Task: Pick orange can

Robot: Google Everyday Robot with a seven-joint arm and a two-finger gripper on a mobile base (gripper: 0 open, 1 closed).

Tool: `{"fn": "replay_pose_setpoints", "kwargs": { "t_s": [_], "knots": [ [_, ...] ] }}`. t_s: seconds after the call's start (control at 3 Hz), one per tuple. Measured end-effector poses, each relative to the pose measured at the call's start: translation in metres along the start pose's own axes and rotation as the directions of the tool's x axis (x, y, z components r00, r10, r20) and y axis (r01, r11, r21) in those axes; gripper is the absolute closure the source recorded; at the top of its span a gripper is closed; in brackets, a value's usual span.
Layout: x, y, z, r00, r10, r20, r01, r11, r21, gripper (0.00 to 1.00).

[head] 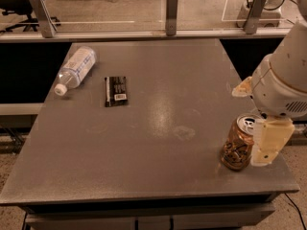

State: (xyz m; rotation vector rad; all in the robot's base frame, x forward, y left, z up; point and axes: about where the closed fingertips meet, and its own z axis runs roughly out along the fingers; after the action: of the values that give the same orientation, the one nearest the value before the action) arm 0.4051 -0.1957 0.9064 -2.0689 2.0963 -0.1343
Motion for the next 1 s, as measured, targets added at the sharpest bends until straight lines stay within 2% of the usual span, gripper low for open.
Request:
{"fn": "replay_pose_setpoints", "kwargs": {
  "t_s": [0.67, 1.0],
  "knots": [
    [-0.001, -0.001, -0.006, 1.000, 0.002, 0.013, -0.003, 1.0000, 0.007, 0.65],
    [0.002, -0.009, -0.040, 0.997, 0.024, 0.075, -0.029, 0.9977, 0.061, 0.88]
  ]
}}
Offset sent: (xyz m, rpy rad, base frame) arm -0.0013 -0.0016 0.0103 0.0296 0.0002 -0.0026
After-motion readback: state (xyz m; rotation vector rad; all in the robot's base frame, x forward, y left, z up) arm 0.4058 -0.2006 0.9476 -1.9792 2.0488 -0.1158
